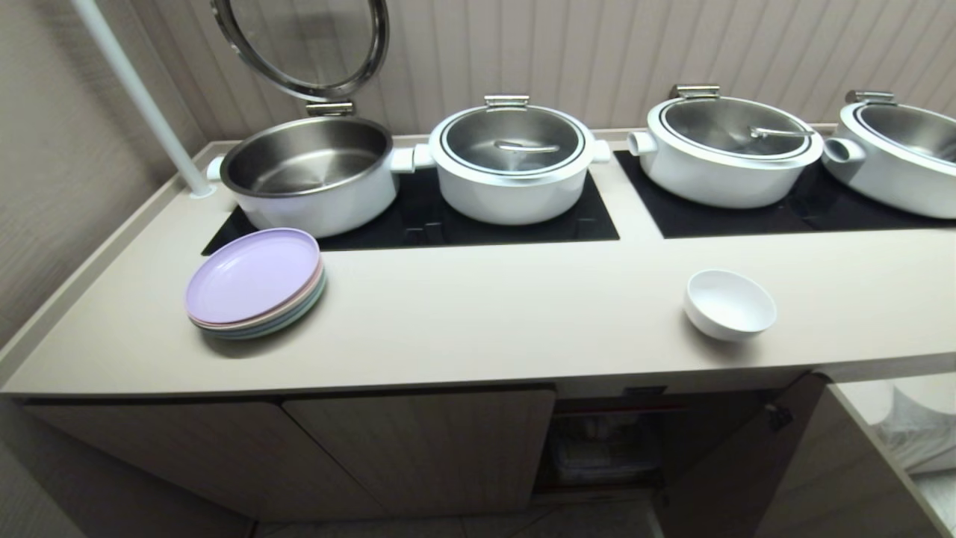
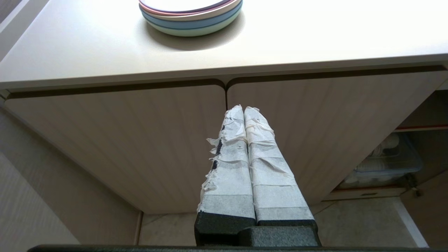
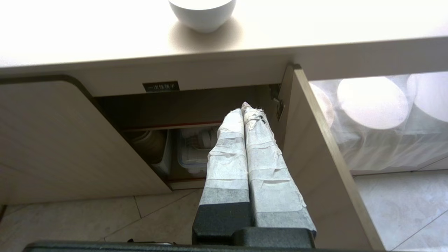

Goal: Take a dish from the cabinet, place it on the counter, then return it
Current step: Pick up the bowl from the table

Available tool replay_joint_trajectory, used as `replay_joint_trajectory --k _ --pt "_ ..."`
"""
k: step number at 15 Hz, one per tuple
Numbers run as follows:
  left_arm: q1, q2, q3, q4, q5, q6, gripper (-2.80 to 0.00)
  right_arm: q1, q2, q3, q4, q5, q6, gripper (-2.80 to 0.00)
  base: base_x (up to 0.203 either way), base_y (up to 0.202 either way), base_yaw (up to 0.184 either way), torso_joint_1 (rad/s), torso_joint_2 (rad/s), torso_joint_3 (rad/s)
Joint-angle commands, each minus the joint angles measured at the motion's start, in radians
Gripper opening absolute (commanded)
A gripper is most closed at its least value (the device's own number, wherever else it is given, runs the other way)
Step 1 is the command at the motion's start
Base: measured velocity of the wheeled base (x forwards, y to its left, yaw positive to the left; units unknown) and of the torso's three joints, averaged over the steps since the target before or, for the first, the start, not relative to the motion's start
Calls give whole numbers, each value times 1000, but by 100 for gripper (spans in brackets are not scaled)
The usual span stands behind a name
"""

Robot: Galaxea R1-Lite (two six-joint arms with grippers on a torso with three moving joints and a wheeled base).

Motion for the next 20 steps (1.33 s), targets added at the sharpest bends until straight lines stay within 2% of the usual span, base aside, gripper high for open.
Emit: replay_joint_trajectory --k 1,6,9,13,20 --pt "0 0 0 0 0 1 -280 -9 70 -38 -2 0 -1 -280 0 0 0 0 0 0" --pt "0 0 0 0 0 0 -280 -19 291 -185 -20 -1 4 -280 0 0 0 0 0 0" --pt "0 0 0 0 0 1 -280 -67 482 -304 -28 4 9 -280 0 0 0 0 0 0" --pt "0 0 0 0 0 -1 -280 -107 715 -504 -9 7 63 -280 0 0 0 0 0 0" --pt "0 0 0 0 0 0 -280 -222 990 -734 154 79 77 -280 0 0 0 0 0 0"
